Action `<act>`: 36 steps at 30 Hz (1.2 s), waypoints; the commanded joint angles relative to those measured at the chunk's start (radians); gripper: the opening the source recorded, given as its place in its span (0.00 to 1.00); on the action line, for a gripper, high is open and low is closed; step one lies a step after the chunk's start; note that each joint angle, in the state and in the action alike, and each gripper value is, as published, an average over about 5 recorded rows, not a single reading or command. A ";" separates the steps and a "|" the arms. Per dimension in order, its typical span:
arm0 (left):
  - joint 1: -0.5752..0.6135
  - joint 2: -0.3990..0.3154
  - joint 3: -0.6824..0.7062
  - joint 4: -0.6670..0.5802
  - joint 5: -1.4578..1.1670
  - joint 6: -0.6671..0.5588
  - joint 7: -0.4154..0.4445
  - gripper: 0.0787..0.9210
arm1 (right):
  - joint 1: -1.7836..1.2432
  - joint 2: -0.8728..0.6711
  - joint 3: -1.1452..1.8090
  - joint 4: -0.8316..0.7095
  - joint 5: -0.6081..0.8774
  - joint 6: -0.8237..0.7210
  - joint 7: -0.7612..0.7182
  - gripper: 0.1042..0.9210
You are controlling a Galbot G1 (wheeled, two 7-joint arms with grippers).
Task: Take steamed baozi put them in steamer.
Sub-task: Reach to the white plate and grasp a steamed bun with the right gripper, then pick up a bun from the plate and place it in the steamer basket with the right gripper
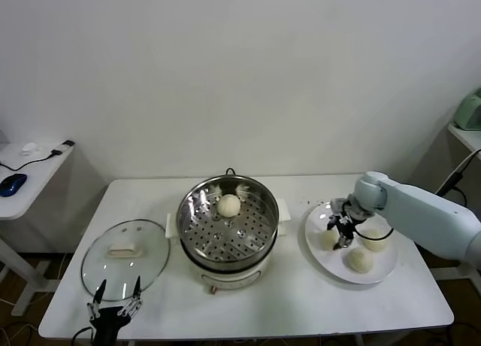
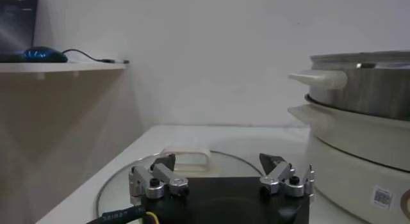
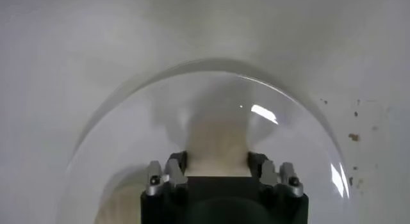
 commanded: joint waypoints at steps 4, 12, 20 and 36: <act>-0.005 0.003 0.004 -0.006 -0.001 0.003 -0.003 0.88 | 0.306 -0.005 -0.065 0.126 0.077 -0.010 -0.106 0.53; -0.008 0.004 0.008 -0.018 -0.004 0.010 -0.011 0.88 | 0.727 0.268 -0.255 0.215 0.355 -0.078 -0.167 0.51; -0.013 -0.003 0.007 -0.015 -0.005 0.008 -0.027 0.88 | 0.776 0.553 -0.350 0.247 0.560 -0.162 -0.099 0.50; -0.002 -0.012 -0.005 -0.037 0.006 0.013 -0.033 0.88 | 0.549 0.755 -0.452 0.169 0.531 -0.283 0.167 0.50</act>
